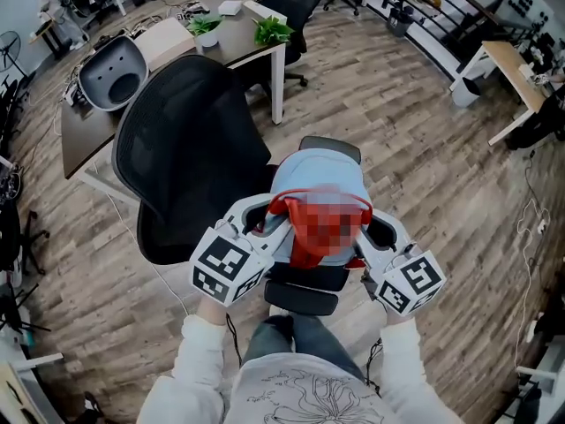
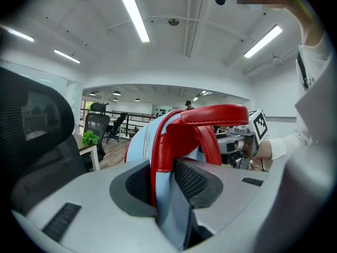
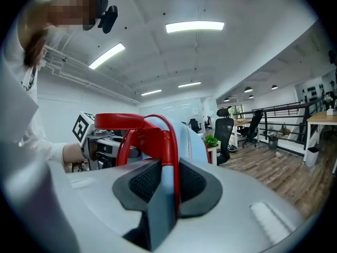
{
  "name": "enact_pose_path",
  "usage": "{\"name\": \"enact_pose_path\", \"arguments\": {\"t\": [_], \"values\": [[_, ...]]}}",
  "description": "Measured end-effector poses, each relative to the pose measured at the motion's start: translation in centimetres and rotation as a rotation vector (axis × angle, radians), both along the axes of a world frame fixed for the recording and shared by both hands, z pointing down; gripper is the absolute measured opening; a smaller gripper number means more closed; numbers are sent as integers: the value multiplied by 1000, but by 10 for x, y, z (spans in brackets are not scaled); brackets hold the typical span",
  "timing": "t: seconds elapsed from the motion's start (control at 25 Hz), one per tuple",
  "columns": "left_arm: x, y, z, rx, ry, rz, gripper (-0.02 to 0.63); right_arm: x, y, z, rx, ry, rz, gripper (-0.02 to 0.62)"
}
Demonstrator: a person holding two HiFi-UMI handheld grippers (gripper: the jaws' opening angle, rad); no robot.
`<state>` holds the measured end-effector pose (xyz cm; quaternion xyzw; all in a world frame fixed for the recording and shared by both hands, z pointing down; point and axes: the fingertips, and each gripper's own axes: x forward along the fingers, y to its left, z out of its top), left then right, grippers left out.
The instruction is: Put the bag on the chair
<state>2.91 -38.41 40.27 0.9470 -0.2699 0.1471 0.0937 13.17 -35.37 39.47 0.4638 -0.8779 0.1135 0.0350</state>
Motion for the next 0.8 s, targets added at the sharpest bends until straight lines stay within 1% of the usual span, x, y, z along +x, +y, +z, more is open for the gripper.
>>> {"name": "enact_pose_path", "arguments": {"t": [0.2, 0.36, 0.6, 0.8], "values": [[8, -15, 33, -54, -21, -29, 110, 9, -19, 33, -65, 2, -27, 91], [10, -28, 66, -95, -63, -41, 110, 12, -34, 68, -123, 14, -48, 94], [10, -38, 122, -158, -150, -46, 110, 12, -45, 125, -208, 80, -67, 95], [12, -47, 170, -218, -184, -57, 110, 14, -58, 171, -267, 146, -89, 97]]}}
